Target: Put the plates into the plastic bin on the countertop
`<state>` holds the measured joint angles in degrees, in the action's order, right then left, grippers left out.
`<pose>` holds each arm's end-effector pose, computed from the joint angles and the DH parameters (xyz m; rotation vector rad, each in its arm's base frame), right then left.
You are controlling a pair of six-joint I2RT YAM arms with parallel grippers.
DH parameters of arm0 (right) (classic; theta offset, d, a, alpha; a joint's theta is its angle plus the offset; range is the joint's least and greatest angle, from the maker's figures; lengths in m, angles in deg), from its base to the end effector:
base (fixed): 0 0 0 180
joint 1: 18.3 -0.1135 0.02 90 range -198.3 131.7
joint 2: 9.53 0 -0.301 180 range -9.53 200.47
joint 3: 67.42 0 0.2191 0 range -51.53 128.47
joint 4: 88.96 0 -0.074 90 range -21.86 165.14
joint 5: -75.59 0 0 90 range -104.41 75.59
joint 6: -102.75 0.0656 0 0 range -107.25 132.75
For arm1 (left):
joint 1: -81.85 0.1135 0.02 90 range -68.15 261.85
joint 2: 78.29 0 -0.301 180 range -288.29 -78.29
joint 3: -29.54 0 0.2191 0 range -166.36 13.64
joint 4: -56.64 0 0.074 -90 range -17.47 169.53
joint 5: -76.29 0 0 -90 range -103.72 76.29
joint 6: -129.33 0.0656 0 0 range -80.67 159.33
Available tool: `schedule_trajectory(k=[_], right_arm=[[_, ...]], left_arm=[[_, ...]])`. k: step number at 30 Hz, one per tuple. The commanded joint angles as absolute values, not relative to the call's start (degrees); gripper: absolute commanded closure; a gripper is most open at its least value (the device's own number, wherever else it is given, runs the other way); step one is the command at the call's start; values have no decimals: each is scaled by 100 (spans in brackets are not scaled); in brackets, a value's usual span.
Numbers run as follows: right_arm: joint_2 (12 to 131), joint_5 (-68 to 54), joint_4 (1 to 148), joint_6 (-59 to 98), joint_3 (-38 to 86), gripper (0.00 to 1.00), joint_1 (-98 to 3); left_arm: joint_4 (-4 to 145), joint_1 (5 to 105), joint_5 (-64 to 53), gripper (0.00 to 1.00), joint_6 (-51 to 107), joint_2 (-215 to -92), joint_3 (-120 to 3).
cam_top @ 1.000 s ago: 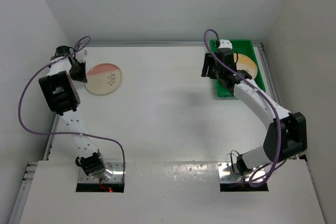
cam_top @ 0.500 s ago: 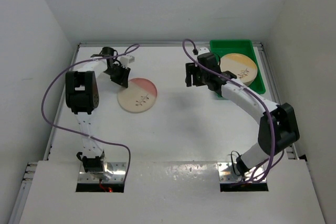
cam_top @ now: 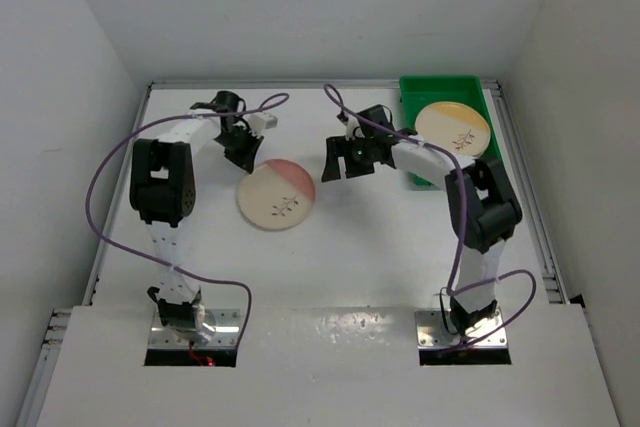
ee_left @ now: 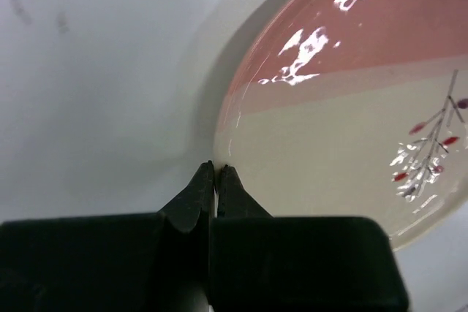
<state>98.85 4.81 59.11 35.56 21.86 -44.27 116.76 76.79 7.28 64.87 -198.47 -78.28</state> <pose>0.3568 0.1978 0.2218 -0.2231 2.5460 0.7662 0.4223 -0.0610 0.1978 0.8005 2.6290 -0.4255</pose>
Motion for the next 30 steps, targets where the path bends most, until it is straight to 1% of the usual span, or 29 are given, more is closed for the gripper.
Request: schedule_trajectory(k=[1,4,5,7,8,10,12,14,15,17,18,19,20,25,27,28,29,30], right_arm=[[10348,1449,6002,3692,2739,21,-4501],[10727,1669,6362,3832,2915,21,-4510],[11024,1835,6476,3920,2968,21,-4519],[11236,2082,6713,4147,3135,21,-4510],[11481,2448,6775,4219,3179,21,-4510],[11580,2610,6968,4498,3136,25,-4580],[11712,2786,7434,4640,2917,43,-4633],[11773,3076,7934,4992,2828,55,-4668],[11791,3137,8284,5245,2567,66,-4677],[11783,3278,8846,5614,2398,79,-4669],[11748,3296,9120,5834,2145,92,-4677],[11704,3322,9244,6037,2090,98,-4616],[11712,3322,9585,6195,2037,100,-4590],[11168,3279,10194,6759,1633,100,-4300],[10782,3243,10396,6926,1449,100,-4081],[10345,3182,10527,6987,1300,100,-3975],[10211,3147,10633,7084,1116,100,-3670],[9922,3059,10730,7172,1027,100,-3571]], left_arm=[[12052,7288,905,100,6711,-18782,-7934],[12052,7209,905,100,6659,-18526,-7996],[12052,7209,905,100,6658,-18526,-7944],[12114,7209,905,100,6580,-18526,-7882],[12114,7209,905,100,6579,-18578,-7882],[12114,7209,966,100,6526,-18649,-7768],[12062,7209,1027,100,6465,-18754,-7767],[12009,7209,1028,100,6465,-18754,-7715],[12008,7209,1028,100,6412,-18824,-7715],[12008,7209,1028,100,6412,-18886,-7767],[12008,7209,1028,100,6412,-18938,-7767],[12008,7209,1028,100,6412,-18939,-7767],[12008,7209,976,100,6412,-19000,-7767],[12061,7261,791,100,6359,-19000,-8021],[12183,7323,607,74,6359,-19000,-8223],[12254,7323,554,65,6359,-19000,-8485],[12368,7463,440,45,6237,-19000,-8619],[12421,7525,439,41,6175,-19000,-8759]])
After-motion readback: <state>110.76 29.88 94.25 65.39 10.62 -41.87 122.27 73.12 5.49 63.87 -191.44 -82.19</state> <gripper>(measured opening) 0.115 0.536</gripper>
